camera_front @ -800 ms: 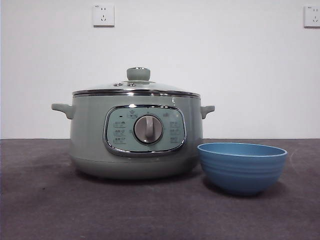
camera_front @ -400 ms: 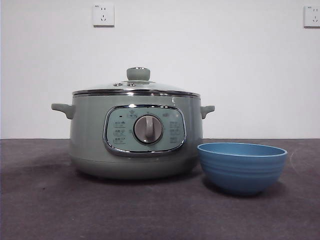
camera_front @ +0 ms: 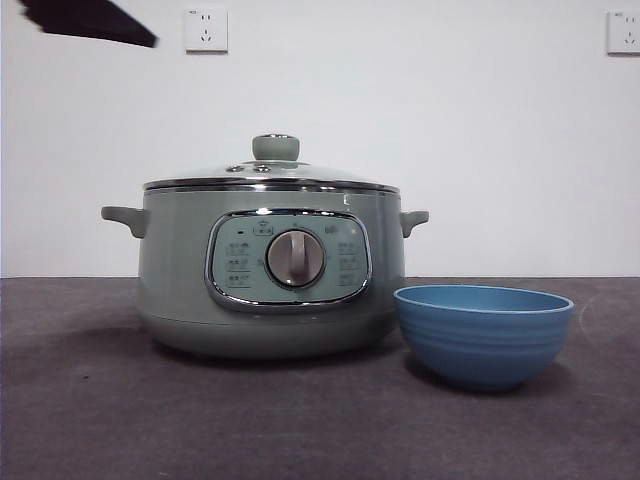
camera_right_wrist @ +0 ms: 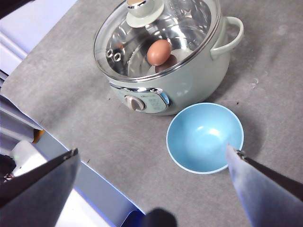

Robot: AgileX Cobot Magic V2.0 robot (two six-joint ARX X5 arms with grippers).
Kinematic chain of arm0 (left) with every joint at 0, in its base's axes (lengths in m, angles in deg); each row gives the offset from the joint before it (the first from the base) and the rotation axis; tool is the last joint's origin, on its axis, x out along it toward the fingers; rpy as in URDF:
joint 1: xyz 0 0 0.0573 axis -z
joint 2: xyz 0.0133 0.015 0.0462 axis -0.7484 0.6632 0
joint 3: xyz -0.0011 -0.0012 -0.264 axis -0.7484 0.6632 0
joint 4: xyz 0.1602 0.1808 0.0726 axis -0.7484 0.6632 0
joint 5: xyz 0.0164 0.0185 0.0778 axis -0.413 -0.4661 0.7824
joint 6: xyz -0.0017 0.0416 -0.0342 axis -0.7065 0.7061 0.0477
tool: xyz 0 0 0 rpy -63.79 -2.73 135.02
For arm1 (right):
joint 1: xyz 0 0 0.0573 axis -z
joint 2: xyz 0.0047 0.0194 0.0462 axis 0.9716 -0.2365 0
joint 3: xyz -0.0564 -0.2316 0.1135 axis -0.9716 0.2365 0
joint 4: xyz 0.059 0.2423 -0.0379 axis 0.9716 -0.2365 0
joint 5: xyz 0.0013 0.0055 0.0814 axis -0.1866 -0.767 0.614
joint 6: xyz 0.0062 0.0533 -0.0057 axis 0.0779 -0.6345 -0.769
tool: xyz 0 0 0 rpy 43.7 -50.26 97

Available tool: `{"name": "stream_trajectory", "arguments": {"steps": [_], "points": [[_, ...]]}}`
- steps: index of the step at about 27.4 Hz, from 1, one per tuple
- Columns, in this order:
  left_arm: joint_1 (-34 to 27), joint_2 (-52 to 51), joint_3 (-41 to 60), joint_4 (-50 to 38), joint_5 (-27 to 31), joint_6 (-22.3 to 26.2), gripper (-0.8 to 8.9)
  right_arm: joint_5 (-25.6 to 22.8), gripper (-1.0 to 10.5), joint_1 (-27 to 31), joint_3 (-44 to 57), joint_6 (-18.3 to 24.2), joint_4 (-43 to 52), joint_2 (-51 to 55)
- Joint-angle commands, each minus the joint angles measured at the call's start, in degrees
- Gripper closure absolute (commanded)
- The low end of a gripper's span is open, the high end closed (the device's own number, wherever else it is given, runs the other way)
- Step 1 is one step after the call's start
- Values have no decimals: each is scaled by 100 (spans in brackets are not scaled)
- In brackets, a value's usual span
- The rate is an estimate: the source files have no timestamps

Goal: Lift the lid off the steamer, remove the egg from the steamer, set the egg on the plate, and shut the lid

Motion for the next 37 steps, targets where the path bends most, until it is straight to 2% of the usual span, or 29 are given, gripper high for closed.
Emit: {"name": "stream_trajectory", "arguments": {"steps": [1, 5, 12, 32, 35, 37], "points": [[210, 568, -433, -72, 295, 319, 279, 0, 406, -11, -20, -26, 31, -35], [385, 1272, -953, -90, 372, 505, 279, -4, 406, -11, -20, -24, 33, -46], [564, 2238, -1410, -376, 505, 511, 279, -7, 406, -11, -20, -26, 35, -46], [774, 3032, -1410, -33, 955, 651, 287, -9, 407, -11, -20, -26, 66, -44], [817, 3038, -1410, -48, 949, 649, 466, -15, 407, -11, -20, -26, 66, -46], [817, 3038, -1410, -15, 949, 634, 654, -31, 409, -11, -20, -24, 66, -46]]}}
